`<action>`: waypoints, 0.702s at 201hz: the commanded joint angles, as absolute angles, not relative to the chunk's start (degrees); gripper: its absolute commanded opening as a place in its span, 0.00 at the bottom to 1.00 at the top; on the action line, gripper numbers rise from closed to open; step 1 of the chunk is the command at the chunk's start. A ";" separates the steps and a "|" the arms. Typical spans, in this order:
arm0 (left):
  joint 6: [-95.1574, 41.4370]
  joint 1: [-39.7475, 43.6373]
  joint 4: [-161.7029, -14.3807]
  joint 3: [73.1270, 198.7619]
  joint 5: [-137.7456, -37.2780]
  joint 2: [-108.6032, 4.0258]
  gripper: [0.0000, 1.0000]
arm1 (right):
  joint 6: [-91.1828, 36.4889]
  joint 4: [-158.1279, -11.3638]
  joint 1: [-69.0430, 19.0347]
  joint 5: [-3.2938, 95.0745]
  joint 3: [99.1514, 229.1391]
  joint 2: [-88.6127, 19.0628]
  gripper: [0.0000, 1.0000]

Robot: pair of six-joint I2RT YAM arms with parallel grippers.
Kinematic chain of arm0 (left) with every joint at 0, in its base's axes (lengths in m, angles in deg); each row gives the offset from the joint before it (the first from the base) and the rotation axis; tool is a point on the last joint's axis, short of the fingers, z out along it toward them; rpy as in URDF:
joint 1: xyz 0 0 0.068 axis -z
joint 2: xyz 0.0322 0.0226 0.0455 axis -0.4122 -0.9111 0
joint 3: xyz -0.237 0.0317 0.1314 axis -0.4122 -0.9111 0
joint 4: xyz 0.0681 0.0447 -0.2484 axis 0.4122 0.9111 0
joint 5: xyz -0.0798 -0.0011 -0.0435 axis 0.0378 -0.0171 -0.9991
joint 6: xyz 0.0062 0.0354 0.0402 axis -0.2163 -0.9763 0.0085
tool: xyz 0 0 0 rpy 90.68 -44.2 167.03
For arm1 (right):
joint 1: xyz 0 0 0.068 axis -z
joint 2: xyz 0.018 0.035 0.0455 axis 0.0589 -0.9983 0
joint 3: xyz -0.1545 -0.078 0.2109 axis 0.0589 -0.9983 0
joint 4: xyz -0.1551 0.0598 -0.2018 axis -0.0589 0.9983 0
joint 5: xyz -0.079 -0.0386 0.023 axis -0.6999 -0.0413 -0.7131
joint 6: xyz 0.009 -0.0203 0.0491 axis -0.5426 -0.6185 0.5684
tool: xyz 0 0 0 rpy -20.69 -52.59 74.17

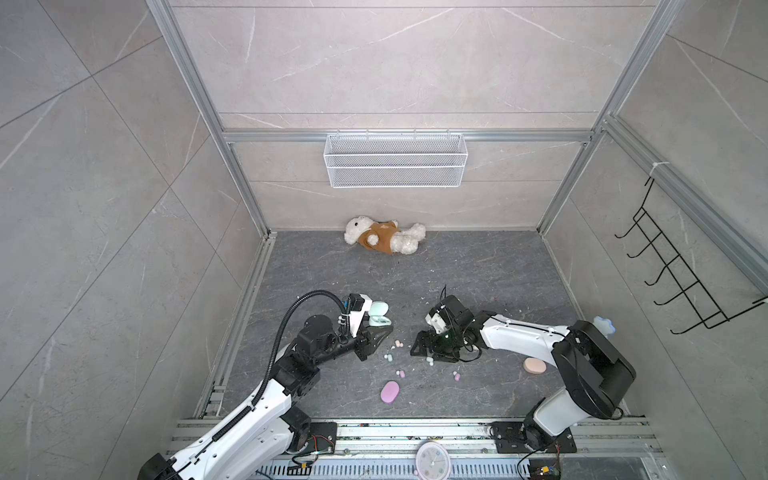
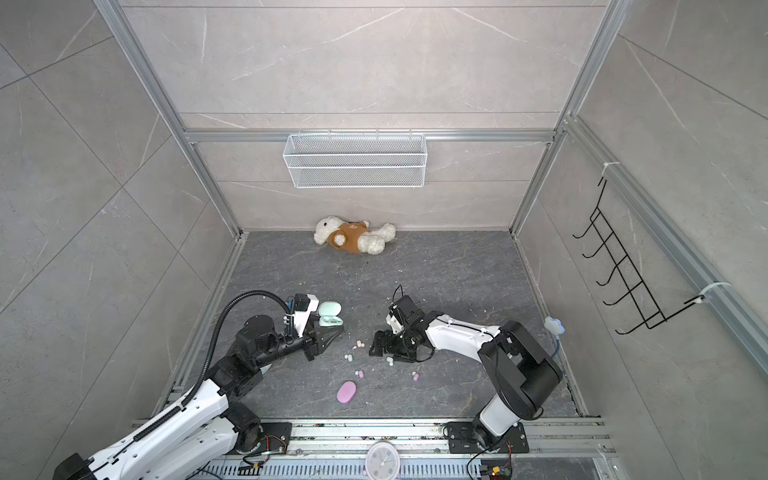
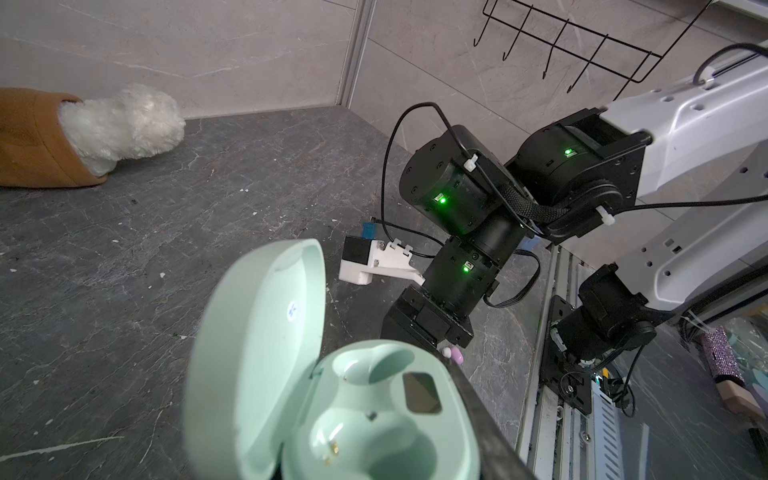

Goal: Insert the wireless bluetooth earbuds into the charging case
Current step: 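Move the right gripper over the mint-green earbud on the table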

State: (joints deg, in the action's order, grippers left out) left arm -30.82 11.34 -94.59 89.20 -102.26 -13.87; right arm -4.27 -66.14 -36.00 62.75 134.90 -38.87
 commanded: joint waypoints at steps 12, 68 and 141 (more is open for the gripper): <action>-30.32 11.16 -96.48 90.03 -102.14 -12.53 0.13 | -3.61 -63.93 -37.08 63.65 135.78 -37.75 0.86; -30.63 11.19 -96.01 90.31 -102.21 -12.41 0.13 | -3.08 -64.12 -38.51 63.69 136.34 -37.00 0.86; -30.96 11.25 -94.54 90.65 -101.95 -12.33 0.13 | -3.34 -61.30 -39.24 62.37 139.48 -38.13 0.85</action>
